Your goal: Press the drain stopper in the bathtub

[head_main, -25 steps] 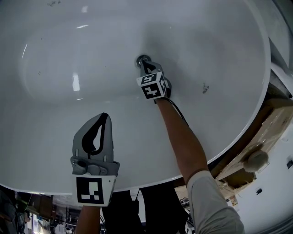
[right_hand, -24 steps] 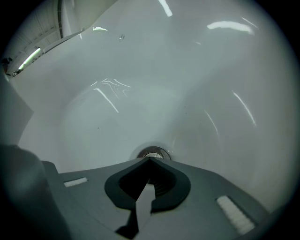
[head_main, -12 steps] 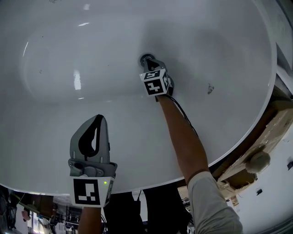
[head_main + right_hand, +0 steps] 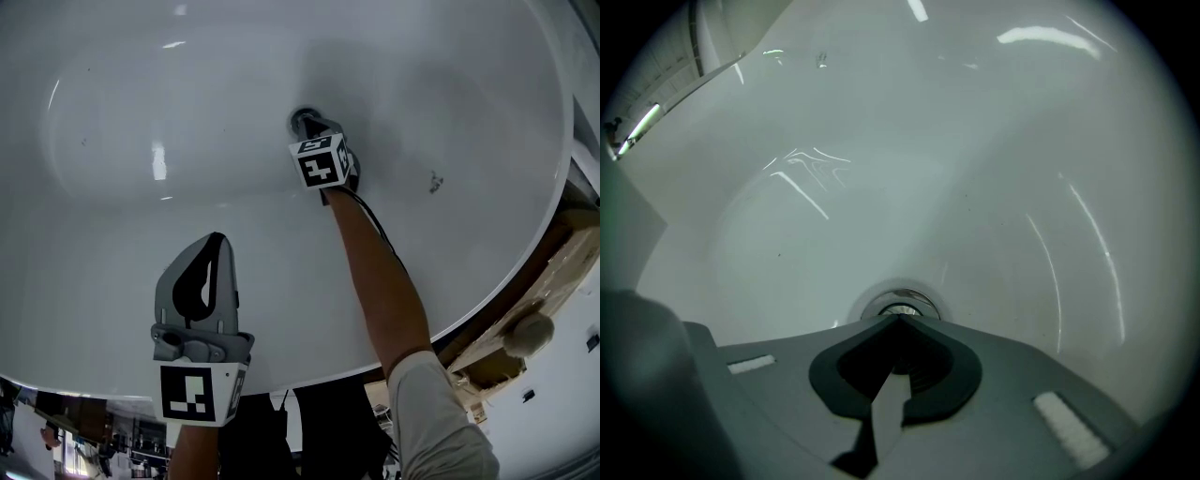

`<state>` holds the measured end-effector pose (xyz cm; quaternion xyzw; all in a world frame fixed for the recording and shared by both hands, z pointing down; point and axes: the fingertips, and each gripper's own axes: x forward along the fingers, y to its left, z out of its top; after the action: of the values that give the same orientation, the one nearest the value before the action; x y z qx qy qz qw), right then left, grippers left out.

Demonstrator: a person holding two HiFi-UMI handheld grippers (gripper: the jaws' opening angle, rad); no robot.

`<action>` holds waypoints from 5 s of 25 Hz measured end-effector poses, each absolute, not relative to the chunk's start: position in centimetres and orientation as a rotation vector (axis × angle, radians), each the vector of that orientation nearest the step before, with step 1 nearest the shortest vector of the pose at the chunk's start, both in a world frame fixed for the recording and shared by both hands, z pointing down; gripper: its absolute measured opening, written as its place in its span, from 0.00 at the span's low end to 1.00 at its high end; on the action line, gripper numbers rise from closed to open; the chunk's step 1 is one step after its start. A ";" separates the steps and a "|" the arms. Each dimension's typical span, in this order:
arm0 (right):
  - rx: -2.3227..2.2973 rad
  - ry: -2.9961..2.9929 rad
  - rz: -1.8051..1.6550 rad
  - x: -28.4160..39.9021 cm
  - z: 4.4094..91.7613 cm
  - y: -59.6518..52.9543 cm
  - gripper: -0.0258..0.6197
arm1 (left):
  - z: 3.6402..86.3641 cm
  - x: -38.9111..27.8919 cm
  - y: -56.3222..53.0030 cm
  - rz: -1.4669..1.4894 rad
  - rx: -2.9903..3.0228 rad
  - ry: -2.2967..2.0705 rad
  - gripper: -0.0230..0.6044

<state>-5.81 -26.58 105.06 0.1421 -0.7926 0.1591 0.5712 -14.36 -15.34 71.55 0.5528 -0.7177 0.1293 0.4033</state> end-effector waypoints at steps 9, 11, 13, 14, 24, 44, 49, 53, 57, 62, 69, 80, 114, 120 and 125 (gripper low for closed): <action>0.308 -1.902 0.552 -5.6 103.5 -26.5 0.04 | 70.8 -12.0 -15.7 0.318 1.420 -1.743 0.04; 0.325 -1.896 0.571 -5.5 103.4 -26.7 0.04 | 70.5 -11.8 -15.9 0.311 1.428 -1.738 0.04; 0.354 -1.904 0.546 -5.7 102.9 -27.0 0.04 | 70.0 -11.7 -15.8 0.306 1.435 -1.732 0.04; 0.370 -1.911 0.539 -5.9 102.6 -27.2 0.04 | 69.8 -11.7 -15.8 0.306 1.440 -1.732 0.04; 0.419 -1.925 0.549 -5.6 98.7 -26.8 0.04 | 66.6 -12.3 -16.2 0.342 1.517 -1.756 0.04; 0.483 -2.038 0.550 -6.3 84.4 -27.7 0.04 | 56.8 -13.2 -16.0 0.258 1.589 -1.798 0.04; 0.523 -2.080 0.611 -6.1 80.0 -28.0 0.04 | 53.9 -13.3 -15.7 0.278 1.595 -1.799 0.04; 0.550 -2.110 0.637 -5.5 76.5 -28.1 0.04 | 51.0 -13.0 -15.5 0.280 1.622 -1.797 0.04; 0.565 -2.136 0.639 -4.9 73.3 -27.7 0.04 | 48.4 -12.9 -15.3 0.274 1.649 -1.814 0.04; 0.568 -2.185 0.635 -4.1 68.4 -27.0 0.04 | 45.5 -12.6 -14.9 0.253 1.670 -1.840 0.04; 0.569 -2.241 0.620 -2.2 61.3 -25.5 0.04 | 41.3 -10.8 -13.9 0.258 1.702 -1.815 0.04; 0.590 -2.342 0.659 -0.3 49.6 -23.2 0.04 | 34.1 -9.0 -13.3 0.244 1.724 -1.827 0.04; 0.630 -2.661 0.493 5.0 12.1 -10.8 0.04 | 8.6 -4.1 -4.0 0.170 2.055 -1.867 0.04; 0.660 -2.710 0.388 6.5 6.9 -9.6 0.04 | 4.9 -3.4 -3.1 0.139 2.143 -1.881 0.04; 0.706 -2.726 0.361 7.5 4.0 -8.9 0.04 | 2.6 -4.2 -2.4 0.095 2.153 -1.904 0.04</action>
<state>7.54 -8.91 4.04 0.2457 -0.9493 0.1258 0.1506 -4.23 -2.42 2.55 0.7421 -0.6563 0.0327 0.1326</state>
